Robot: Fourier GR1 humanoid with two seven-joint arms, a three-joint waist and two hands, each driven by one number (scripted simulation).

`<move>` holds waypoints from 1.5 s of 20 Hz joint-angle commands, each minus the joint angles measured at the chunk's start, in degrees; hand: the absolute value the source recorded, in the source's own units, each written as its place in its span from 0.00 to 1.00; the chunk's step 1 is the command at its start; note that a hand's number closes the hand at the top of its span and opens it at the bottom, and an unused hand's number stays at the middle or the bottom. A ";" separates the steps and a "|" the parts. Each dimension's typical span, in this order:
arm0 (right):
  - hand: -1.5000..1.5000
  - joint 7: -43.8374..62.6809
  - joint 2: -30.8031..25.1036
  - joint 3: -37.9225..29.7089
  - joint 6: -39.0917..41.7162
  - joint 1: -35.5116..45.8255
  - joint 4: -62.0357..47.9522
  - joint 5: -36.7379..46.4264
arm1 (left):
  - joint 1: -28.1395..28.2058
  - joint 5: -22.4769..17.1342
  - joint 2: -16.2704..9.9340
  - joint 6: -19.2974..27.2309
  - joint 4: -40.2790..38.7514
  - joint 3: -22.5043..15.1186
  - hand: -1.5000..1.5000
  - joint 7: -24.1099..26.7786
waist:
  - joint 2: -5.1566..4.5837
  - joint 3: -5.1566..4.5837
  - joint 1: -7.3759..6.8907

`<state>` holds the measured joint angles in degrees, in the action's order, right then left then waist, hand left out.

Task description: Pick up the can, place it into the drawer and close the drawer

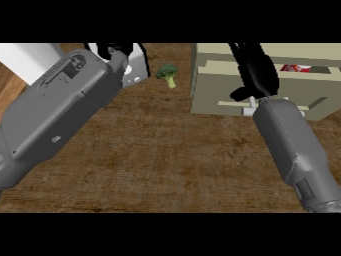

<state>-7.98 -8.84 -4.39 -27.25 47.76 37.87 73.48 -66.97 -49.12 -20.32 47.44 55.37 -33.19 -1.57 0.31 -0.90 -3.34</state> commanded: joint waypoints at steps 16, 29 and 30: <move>0.00 1.97 -4.48 -6.47 -10.89 17.23 -23.22 1.56 | 3.27 2.80 -5.88 -0.70 9.39 1.16 0.00 -5.74 | -2.10 1.00 -2.79; 0.00 -6.82 -2.41 -16.62 -1.31 24.79 -25.78 -9.92 | 4.04 4.03 -5.75 0.41 12.29 0.88 0.00 -7.38 | -2.38 1.24 -3.59; 0.00 -9.37 -2.75 -18.66 -1.07 23.04 -25.97 -12.13 | 5.04 4.22 -4.96 2.07 13.38 0.33 0.00 -7.53 | -2.15 1.31 -3.52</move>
<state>-14.09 -13.83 -15.86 -30.18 67.53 10.05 69.69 -63.10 -45.22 -25.68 48.38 67.33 -32.38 -8.82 -2.70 0.82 -5.61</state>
